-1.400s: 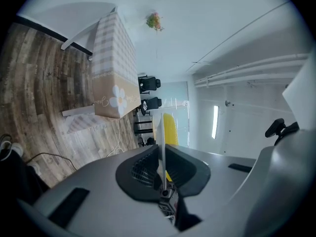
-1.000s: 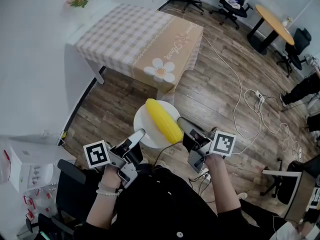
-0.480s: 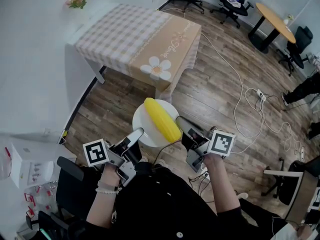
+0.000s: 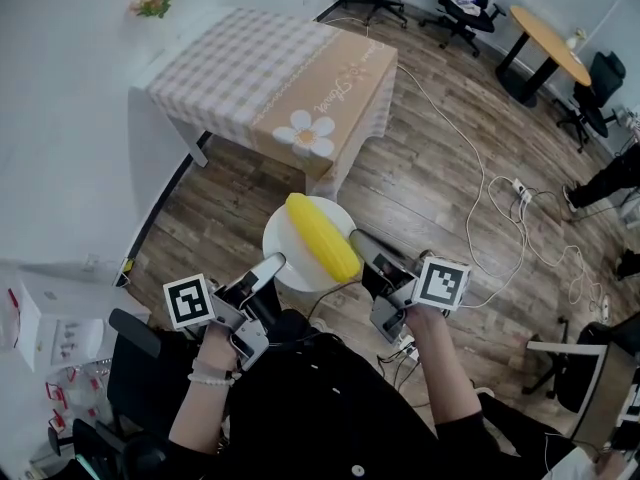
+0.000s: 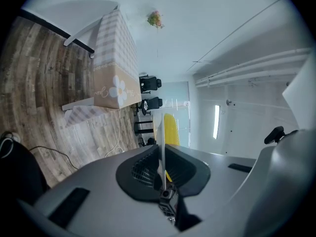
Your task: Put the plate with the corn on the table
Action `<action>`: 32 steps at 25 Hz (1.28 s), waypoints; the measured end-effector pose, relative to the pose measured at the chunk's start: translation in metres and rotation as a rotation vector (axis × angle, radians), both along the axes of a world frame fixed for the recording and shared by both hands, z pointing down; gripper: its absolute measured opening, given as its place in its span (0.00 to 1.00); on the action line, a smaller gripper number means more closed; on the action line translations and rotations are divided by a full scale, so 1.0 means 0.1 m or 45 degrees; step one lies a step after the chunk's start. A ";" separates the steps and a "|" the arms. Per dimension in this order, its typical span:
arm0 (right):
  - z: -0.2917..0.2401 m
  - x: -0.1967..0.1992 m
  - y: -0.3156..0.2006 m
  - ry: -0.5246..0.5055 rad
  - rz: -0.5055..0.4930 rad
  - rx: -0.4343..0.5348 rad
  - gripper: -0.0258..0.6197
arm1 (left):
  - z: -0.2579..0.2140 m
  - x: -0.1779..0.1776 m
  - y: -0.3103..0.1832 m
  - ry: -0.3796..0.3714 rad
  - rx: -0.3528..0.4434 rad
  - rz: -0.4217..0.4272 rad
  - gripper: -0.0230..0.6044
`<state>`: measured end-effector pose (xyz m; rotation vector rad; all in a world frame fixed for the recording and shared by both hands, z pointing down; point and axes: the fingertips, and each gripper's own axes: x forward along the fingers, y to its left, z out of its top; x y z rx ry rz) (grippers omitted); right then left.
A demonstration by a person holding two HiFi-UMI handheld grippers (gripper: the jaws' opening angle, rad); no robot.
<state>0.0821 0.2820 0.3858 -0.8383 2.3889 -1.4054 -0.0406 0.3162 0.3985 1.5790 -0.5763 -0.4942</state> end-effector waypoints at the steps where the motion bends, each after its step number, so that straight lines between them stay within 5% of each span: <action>1: 0.00 0.01 0.01 0.005 -0.002 0.000 0.15 | 0.00 0.01 0.01 0.000 0.002 -0.001 0.09; 15: 0.02 0.07 -0.11 0.014 0.027 0.019 0.15 | 0.02 0.07 -0.14 -0.034 0.013 0.032 0.09; 32: -0.03 0.05 -1.06 0.029 0.104 0.012 0.15 | -0.03 0.03 -1.14 -0.013 0.025 0.098 0.09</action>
